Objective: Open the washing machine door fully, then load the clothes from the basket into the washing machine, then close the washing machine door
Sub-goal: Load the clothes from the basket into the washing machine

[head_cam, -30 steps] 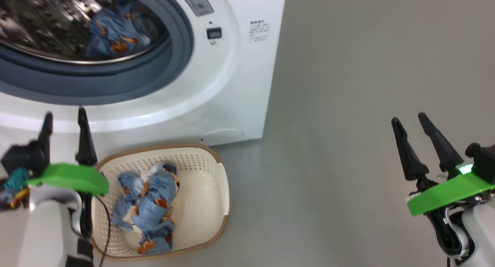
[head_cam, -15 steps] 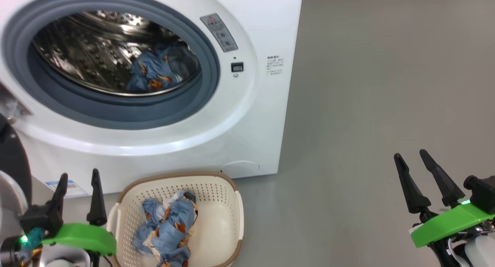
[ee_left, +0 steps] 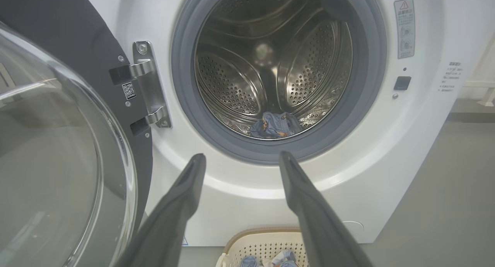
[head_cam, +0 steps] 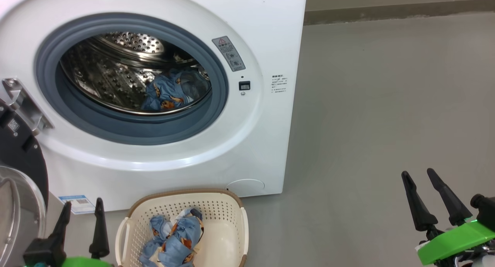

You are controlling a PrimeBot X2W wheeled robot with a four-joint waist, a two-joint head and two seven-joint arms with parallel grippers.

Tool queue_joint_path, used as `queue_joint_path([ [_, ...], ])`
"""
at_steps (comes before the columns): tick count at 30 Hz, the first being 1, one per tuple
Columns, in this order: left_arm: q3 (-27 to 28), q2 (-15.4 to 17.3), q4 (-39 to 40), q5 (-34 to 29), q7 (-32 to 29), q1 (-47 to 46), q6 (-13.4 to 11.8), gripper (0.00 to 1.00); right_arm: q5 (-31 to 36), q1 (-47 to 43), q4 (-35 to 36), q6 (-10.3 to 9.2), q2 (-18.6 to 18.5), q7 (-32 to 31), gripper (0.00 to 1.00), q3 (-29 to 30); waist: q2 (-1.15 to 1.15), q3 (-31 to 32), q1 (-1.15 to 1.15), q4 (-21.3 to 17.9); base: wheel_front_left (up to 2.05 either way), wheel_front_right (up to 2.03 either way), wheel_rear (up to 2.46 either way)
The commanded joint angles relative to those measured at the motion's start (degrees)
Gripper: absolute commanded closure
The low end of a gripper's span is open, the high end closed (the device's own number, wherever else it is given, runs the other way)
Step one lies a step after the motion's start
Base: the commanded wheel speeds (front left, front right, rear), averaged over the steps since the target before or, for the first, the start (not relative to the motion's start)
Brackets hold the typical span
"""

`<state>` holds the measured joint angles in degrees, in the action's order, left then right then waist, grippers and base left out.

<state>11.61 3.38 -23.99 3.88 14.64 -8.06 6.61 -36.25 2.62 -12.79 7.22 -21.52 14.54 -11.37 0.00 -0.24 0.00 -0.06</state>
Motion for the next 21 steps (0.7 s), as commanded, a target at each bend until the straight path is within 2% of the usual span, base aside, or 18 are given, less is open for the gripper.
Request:
queue_joint_path([
  [1, 1.55, 0.92, 2.28, -0.01, 0.36, 0.28, 0.46, 0.00, -0.18, -0.54, 1.63, 0.26, -1.18, 0.46, 0.00, -0.48, 0.00, 0.32, 0.00, -0.06, 0.00, 0.00, 0.00],
  [10, 2.03, 0.52, 6.52, 1.04, 0.36, 4.42, 0.61, 0.00, -0.01, -1.79, 1.99, 0.26, -0.79, 0.46, 0.00, 0.18, 0.00, 0.88, 0.00, -0.40, 0.00, 0.00, 0.00],
  [21, 2.44, 0.18, 7.57, 1.19, 0.36, 5.75, 0.66, 0.00, 0.11, -2.23, 2.31, 0.26, -1.12, 0.46, 0.00, 0.23, 0.00, 0.81, 0.00, -0.41, 0.00, 0.00, 0.00],
])
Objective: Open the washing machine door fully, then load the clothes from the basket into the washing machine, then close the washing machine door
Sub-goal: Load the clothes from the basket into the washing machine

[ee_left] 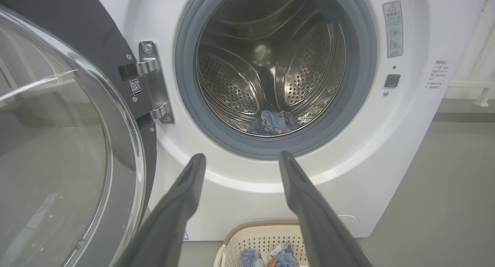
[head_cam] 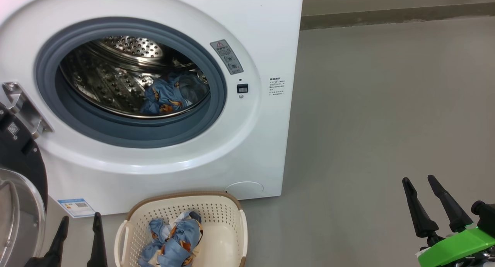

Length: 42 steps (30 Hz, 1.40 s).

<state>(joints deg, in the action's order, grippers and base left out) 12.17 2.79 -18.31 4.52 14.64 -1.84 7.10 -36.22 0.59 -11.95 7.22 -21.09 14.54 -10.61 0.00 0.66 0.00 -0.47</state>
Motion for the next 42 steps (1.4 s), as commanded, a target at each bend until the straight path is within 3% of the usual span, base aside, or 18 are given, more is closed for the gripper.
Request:
queue_joint_path([
  [1, 1.86, 0.76, 1.92, 0.51, 0.36, -0.47, 0.18, 0.00, 0.07, -0.22, 1.46, 0.26, -1.57, 0.46, 0.00, -0.58, 0.00, -0.17, 0.00, 0.00, 0.00, 0.00, 0.00],
  [15, 0.24, 0.56, -2.24, 0.21, 0.36, -3.25, 0.26, 0.00, -0.18, 1.39, 1.68, 0.26, -1.44, 0.46, 0.00, -0.48, 0.00, -4.18, 0.00, -0.51, 0.00, 0.00, 0.00],
  [28, -1.94, 1.32, -16.70, -0.45, 0.36, -16.33, 0.30, 0.00, -0.01, 10.73, 3.10, 0.26, -0.37, 0.46, 0.00, -0.88, 0.00, -19.09, 0.00, -2.49, 0.00, 0.00, 0.00],
  [42, -3.95, 3.31, -33.06, -1.18, 0.36, -30.21, 0.33, 0.00, -0.22, 18.25, 4.25, 0.26, -0.51, 0.46, 0.00, -2.44, 0.00, -31.11, 0.00, -4.15, 0.00, 0.00, 0.00],
])
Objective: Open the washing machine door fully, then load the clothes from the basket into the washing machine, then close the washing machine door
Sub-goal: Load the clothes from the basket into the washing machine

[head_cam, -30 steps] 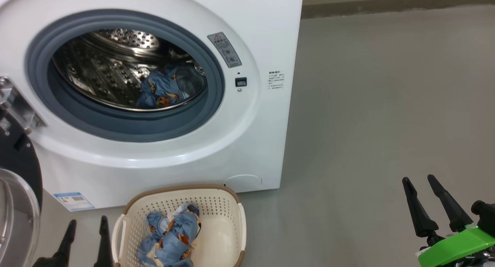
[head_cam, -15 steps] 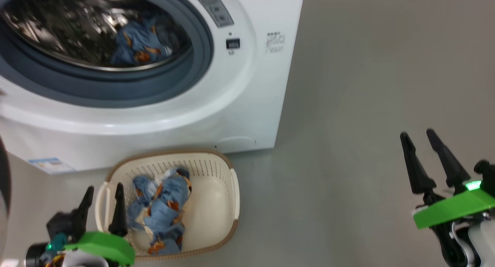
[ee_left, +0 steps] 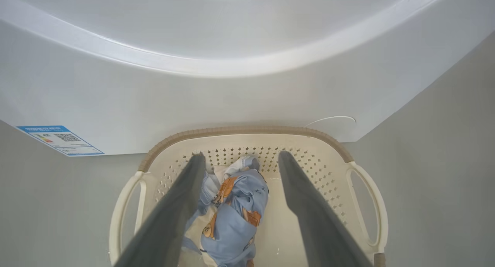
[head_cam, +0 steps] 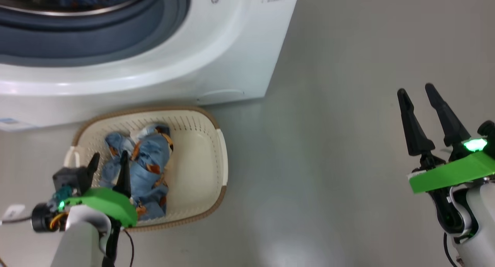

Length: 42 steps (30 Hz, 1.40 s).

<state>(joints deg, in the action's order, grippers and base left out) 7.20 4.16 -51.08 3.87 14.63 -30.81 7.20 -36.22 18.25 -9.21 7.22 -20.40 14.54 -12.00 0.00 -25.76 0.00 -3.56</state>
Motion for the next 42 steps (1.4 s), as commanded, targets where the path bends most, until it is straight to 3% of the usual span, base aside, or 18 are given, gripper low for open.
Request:
queue_joint_path([
  [1, 0.85, 2.08, -1.30, -0.64, 0.37, -2.26, 0.20, 0.00, -0.23, 1.06, 1.62, 0.26, -1.30, 0.46, 0.00, -1.17, 0.00, -5.53, 0.00, -1.14, 0.00, 0.00, 0.00],
  [20, -0.51, 3.88, -20.08, -0.14, 0.21, -17.59, -1.39, 0.00, -0.42, 6.10, 2.93, 0.26, -2.46, 0.46, 0.00, -2.69, 0.00, -15.81, 0.00, -1.05, 0.00, 0.00, 0.00],
  [42, -2.88, 6.99, -22.81, 0.48, -6.89, -23.59, -2.49, 0.00, -0.64, 8.57, 4.63, 0.26, -3.48, 0.46, 0.00, -4.15, 0.00, -22.52, 0.00, -3.73, 0.00, 0.00, 0.00],
])
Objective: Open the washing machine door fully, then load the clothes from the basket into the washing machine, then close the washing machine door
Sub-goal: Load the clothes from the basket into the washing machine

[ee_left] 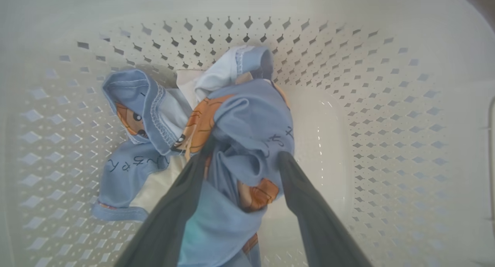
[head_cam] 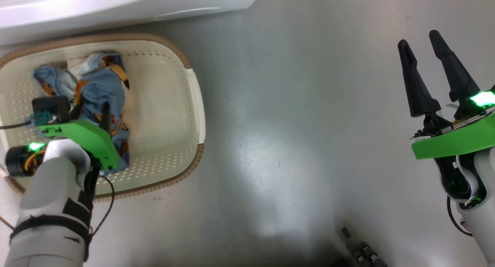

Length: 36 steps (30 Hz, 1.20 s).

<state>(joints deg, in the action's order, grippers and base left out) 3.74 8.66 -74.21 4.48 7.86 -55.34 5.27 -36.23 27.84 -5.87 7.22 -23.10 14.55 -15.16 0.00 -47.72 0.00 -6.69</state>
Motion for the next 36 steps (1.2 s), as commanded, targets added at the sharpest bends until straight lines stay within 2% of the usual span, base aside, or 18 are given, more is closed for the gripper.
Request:
queue_joint_path([
  [1, 0.41, 2.90, 0.31, -0.21, -0.32, 0.79, -0.65, 0.00, -0.68, -0.78, 1.36, 0.26, -0.71, 0.45, 0.00, -1.16, 0.00, -0.86, 0.00, -0.91, 0.00, 0.00, 0.00],
  [14, -1.41, 4.89, 0.26, -0.52, -3.89, -1.16, -1.43, 0.00, -0.49, 0.07, 1.81, 0.26, 0.13, 0.45, 0.00, -1.49, 0.00, -3.53, 0.00, -2.61, 0.00, 0.00, 0.00],
  [15, -1.44, 4.92, 0.26, -0.39, -4.17, -1.21, -1.45, 0.44, -0.48, 0.09, 1.80, 0.26, 0.17, 0.45, 0.00, -1.51, 0.00, -3.56, 0.00, -2.67, 0.00, 0.00, 0.00],
  [17, -1.62, 5.08, 0.26, -0.26, -4.47, -1.31, -1.32, 1.00, -0.44, 0.24, 1.70, 0.26, 0.25, 0.45, 0.00, -1.61, 0.00, -3.51, 0.00, -2.77, 0.00, 0.00, 0.00],
  [27, -0.76, 4.33, 0.26, 2.59, -2.15, 0.45, -0.32, 1.00, -0.29, 0.75, 1.22, 0.26, 0.99, 0.45, 0.00, -1.68, 0.00, 0.26, 0.00, -1.90, 0.00, 0.00, 0.00],
  [36, -0.46, 3.42, 0.26, 4.80, 2.74, 5.51, 1.03, 1.00, -0.89, -0.06, -0.19, 0.26, 2.23, 0.45, 0.00, -2.84, 0.00, 8.83, 0.00, -0.73, 0.00, 0.00, 0.00],
])
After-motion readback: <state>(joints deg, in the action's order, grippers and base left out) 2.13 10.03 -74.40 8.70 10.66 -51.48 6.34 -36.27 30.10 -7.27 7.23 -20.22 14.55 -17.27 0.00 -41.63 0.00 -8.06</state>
